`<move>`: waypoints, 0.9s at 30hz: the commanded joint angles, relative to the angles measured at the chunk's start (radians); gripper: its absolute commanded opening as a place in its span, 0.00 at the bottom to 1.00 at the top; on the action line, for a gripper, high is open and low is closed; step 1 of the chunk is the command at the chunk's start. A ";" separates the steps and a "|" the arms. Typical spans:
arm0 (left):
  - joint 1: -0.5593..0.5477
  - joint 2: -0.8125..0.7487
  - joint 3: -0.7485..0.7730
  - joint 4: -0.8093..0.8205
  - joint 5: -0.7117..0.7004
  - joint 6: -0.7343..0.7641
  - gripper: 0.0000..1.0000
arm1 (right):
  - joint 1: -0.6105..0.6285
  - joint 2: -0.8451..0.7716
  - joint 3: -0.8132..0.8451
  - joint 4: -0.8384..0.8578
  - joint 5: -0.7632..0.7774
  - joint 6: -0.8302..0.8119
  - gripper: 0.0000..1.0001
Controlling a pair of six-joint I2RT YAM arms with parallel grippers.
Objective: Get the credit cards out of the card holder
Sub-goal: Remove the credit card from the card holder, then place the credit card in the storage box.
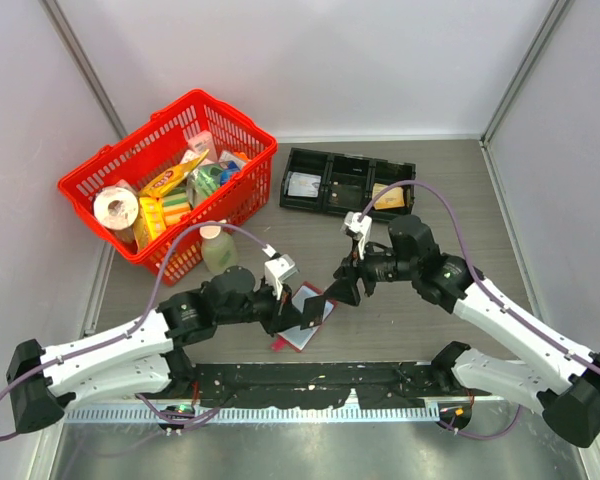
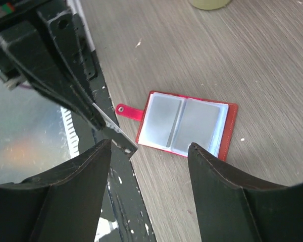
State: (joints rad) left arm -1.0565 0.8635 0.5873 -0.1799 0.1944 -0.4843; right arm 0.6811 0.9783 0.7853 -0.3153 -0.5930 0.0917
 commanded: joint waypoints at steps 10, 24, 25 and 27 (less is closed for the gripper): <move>-0.002 0.106 0.252 -0.282 0.169 0.351 0.00 | 0.005 0.019 0.172 -0.272 -0.321 -0.368 0.62; -0.002 0.158 0.319 -0.294 0.212 0.397 0.00 | 0.038 0.135 0.187 -0.300 -0.340 -0.431 0.42; -0.002 0.158 0.319 -0.296 0.211 0.400 0.00 | 0.038 0.140 0.187 -0.298 -0.337 -0.431 0.30; -0.002 0.158 0.324 -0.303 0.195 0.401 0.00 | 0.040 0.141 0.187 -0.297 -0.324 -0.431 0.15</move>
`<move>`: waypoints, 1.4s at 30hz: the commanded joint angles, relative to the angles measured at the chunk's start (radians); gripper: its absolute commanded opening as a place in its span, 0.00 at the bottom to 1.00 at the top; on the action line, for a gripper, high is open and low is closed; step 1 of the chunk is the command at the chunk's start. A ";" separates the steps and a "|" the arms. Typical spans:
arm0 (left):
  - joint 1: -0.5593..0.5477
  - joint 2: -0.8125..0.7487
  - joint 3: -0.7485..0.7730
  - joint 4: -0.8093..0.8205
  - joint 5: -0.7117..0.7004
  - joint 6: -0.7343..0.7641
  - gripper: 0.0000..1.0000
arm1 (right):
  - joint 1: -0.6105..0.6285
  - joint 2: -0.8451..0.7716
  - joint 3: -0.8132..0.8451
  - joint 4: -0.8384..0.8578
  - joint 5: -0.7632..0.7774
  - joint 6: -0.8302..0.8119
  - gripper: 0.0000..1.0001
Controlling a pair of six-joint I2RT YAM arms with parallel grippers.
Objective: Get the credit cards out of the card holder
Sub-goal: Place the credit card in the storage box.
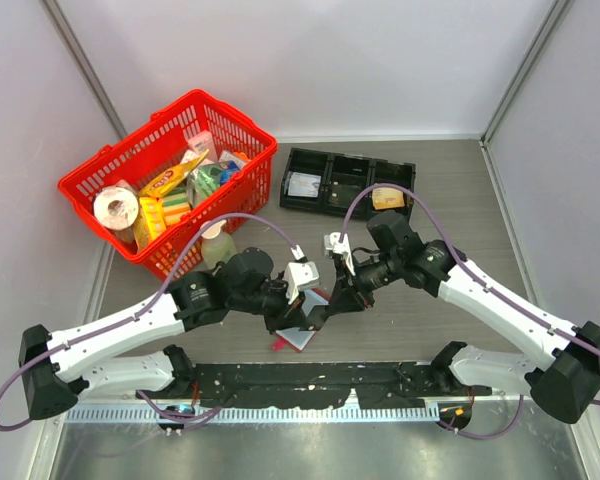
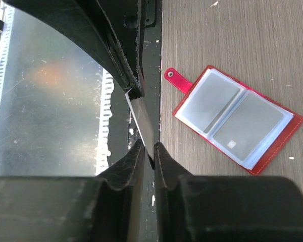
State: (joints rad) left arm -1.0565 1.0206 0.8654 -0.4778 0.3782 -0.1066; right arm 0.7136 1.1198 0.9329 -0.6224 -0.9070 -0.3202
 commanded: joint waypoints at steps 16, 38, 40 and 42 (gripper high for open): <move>0.185 -0.169 0.172 -0.211 -0.806 -0.156 0.97 | -0.256 0.081 0.020 0.340 0.322 0.461 0.01; 0.503 -0.393 -0.051 -0.070 -0.868 -0.237 1.00 | -0.405 0.687 0.401 0.613 0.835 0.911 0.01; 0.506 -0.395 -0.051 -0.070 -0.858 -0.237 1.00 | -0.405 0.755 0.452 0.616 0.820 0.921 0.01; 0.509 -0.398 -0.052 -0.067 -0.851 -0.239 1.00 | -0.405 0.805 0.486 0.658 0.772 0.931 0.01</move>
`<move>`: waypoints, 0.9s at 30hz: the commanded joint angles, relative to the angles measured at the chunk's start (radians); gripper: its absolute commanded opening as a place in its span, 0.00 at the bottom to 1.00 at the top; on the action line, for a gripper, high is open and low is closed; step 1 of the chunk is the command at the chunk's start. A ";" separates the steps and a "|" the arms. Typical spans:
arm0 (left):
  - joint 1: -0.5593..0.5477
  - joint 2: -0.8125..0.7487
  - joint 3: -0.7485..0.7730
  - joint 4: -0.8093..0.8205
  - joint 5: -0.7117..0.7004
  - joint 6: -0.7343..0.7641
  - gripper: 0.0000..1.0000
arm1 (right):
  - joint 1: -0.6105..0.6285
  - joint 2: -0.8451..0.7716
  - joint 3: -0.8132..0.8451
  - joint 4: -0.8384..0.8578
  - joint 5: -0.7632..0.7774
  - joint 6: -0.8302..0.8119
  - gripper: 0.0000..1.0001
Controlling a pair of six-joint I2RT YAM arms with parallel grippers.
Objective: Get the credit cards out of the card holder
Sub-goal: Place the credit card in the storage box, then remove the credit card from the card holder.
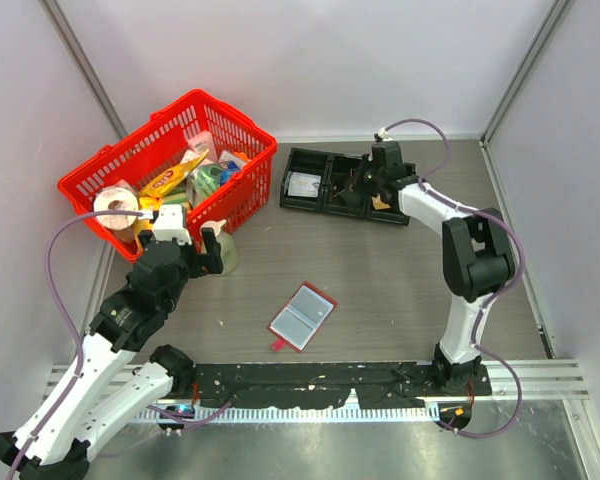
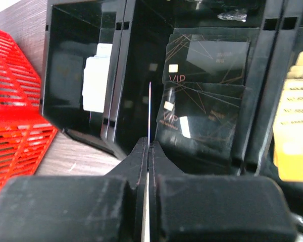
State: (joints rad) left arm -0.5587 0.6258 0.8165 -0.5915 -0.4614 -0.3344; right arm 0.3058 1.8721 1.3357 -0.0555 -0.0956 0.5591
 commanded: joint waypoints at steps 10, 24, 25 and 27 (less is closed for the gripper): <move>0.020 0.032 -0.004 0.067 0.156 0.017 1.00 | 0.001 0.059 0.103 -0.033 0.078 0.032 0.43; -0.096 0.181 -0.023 0.087 0.413 -0.316 0.96 | 0.116 -0.397 -0.191 -0.143 0.047 -0.186 0.63; -0.145 0.198 -0.039 0.099 0.377 -0.346 0.96 | 0.133 -0.419 -0.222 -0.139 0.039 -0.189 0.63; -0.331 0.265 -0.069 0.124 0.261 -0.432 0.95 | 0.248 -0.526 -0.349 -0.133 0.020 -0.212 0.63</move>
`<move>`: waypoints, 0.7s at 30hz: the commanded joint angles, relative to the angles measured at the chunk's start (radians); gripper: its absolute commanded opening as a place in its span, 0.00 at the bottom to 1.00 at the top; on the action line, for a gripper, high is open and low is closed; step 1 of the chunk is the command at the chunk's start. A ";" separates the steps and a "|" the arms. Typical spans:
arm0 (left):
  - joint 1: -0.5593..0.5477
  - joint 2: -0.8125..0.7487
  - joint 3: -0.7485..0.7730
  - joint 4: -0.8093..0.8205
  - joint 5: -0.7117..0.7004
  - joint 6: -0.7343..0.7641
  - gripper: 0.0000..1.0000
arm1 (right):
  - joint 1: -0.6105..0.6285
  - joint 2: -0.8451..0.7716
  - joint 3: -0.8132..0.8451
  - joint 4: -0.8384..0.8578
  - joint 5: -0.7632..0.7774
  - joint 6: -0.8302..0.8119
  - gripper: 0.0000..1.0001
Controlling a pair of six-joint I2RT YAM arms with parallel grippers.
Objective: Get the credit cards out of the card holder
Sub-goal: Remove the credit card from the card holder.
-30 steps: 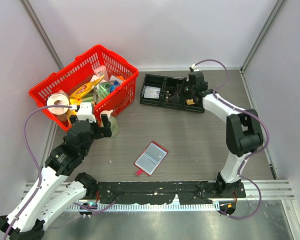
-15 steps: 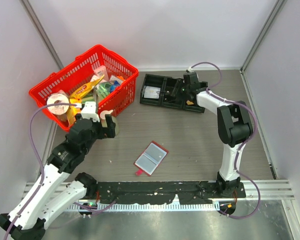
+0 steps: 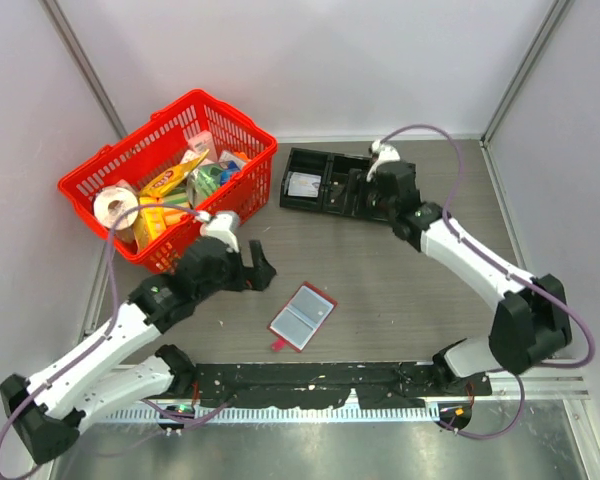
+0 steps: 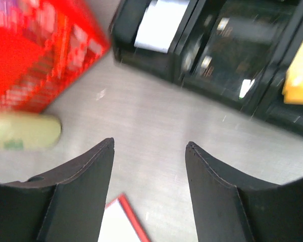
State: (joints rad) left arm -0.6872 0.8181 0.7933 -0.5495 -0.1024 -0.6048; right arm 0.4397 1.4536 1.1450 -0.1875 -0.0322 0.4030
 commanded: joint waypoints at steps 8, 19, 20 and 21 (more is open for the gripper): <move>-0.394 0.283 -0.117 0.192 -0.131 -0.286 0.88 | 0.278 -0.187 -0.385 0.085 -0.070 -0.003 0.59; -0.422 0.437 -0.160 0.194 -0.169 -0.342 0.57 | 0.369 -0.150 -0.524 0.164 -0.074 0.050 0.47; -0.422 0.446 -0.160 0.185 -0.171 -0.342 0.53 | 0.372 -0.145 -0.525 0.166 -0.074 0.049 0.45; -0.423 0.455 -0.158 0.181 -0.172 -0.339 0.52 | 0.373 -0.139 -0.527 0.168 -0.075 0.046 0.43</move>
State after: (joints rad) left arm -1.1069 1.2484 0.6315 -0.3920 -0.2264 -0.9272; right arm 0.7998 1.3025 0.6209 -0.0990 -0.0998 0.4332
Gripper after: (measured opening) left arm 0.549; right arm 0.459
